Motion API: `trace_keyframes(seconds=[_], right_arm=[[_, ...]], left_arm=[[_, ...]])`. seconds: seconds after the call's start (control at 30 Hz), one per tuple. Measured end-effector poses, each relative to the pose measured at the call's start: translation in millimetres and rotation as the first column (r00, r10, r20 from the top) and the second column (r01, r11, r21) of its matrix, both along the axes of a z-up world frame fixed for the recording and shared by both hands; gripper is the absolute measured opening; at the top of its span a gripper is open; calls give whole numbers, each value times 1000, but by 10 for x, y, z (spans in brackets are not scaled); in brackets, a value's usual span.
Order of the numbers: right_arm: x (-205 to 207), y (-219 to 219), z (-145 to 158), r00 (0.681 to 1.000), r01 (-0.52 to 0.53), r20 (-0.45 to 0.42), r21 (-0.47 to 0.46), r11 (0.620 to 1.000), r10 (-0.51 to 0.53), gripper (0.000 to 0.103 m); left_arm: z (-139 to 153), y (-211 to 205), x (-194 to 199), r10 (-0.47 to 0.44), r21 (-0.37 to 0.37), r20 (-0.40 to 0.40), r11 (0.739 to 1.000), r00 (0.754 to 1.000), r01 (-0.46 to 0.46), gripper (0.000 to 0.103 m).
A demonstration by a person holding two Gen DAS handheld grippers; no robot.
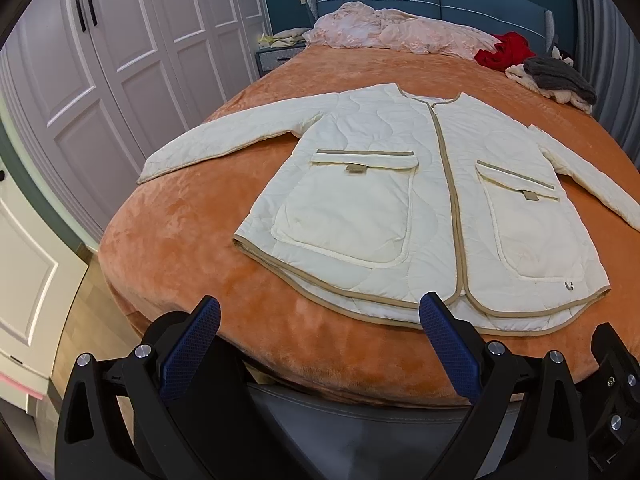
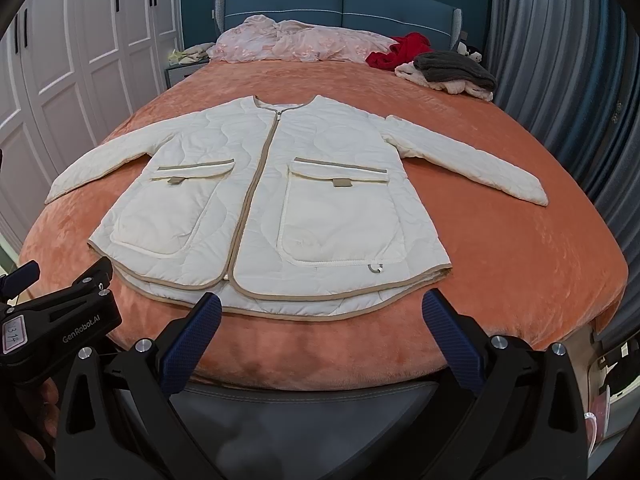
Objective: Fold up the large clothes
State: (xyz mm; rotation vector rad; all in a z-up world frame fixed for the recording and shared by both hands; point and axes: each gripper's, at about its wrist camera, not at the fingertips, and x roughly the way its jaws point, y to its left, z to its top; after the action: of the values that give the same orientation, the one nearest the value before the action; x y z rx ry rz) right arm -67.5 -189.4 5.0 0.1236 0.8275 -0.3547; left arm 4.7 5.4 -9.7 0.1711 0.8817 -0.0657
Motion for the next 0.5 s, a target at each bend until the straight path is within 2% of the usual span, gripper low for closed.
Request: trace_keyframes(seconds=[0.2,0.5], right_arm=[[25,20,-2,1000,-6,0,2,1000,6,98],[92,4,-53,1000,-9,-11,-9,1000,9,98]], left_arm=[[-21,-32,-5,-7,32,12,999,1000,7,98],[-42,-70,38,-19,30,10,999,1000,19,98]])
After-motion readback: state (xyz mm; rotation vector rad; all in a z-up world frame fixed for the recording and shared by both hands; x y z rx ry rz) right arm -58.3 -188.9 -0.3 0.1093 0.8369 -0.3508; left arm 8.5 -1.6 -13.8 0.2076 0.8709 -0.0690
